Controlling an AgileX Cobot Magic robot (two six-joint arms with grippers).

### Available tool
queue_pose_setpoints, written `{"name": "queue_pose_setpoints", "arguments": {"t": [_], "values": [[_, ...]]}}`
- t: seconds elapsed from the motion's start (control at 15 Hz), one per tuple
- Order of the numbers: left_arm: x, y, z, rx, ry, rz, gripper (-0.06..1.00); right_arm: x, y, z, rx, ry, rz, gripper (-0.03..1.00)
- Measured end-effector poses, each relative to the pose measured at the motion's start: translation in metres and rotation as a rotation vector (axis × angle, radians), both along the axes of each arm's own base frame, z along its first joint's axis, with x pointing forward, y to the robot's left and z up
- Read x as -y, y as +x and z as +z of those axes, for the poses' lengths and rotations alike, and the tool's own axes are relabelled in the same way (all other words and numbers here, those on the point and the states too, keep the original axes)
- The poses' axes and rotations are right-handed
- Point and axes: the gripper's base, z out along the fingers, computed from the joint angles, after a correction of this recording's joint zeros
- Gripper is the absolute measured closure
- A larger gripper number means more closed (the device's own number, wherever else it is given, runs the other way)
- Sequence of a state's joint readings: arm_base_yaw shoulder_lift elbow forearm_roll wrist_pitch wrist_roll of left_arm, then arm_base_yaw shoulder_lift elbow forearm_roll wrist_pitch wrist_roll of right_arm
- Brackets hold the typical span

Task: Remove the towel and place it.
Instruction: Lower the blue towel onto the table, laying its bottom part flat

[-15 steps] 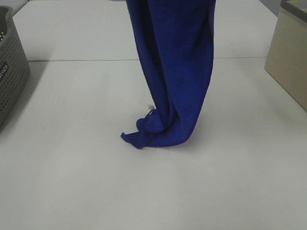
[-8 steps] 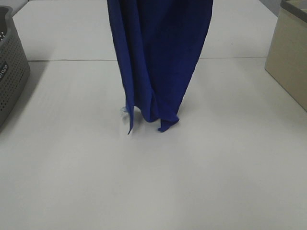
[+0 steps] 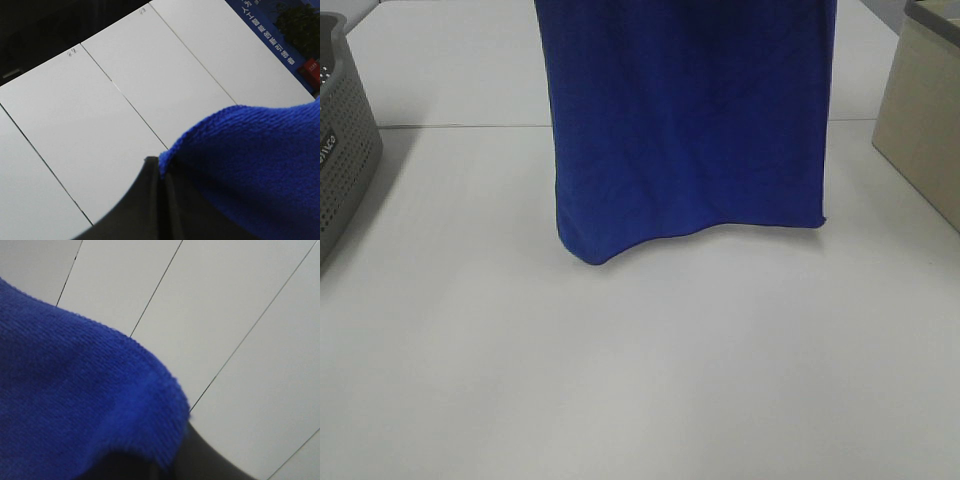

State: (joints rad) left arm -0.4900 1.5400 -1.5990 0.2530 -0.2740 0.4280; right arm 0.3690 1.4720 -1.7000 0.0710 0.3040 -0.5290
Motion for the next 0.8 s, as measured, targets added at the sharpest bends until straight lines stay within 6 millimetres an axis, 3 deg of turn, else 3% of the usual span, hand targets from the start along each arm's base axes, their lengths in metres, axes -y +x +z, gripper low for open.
{"name": "queue_pose_setpoints", "arguments": {"t": [0.27, 0.6, 0.8], "values": [[0.003, 0.012, -0.008, 0.030, -0.015, -0.006, 0.94, -0.006, 0.017, -0.013, -0.002, -0.002, -0.003, 0.95], [-0.011, 0.058, -0.015, 0.072, -0.059, 0.061, 0.94, -0.020, 0.056, -0.036, 0.087, 0.035, -0.018, 0.95], [-0.016, 0.095, -0.029, 0.076, -0.065, 0.098, 0.94, -0.030, 0.084, -0.052, 0.157, 0.063, -0.028, 0.95]]}}
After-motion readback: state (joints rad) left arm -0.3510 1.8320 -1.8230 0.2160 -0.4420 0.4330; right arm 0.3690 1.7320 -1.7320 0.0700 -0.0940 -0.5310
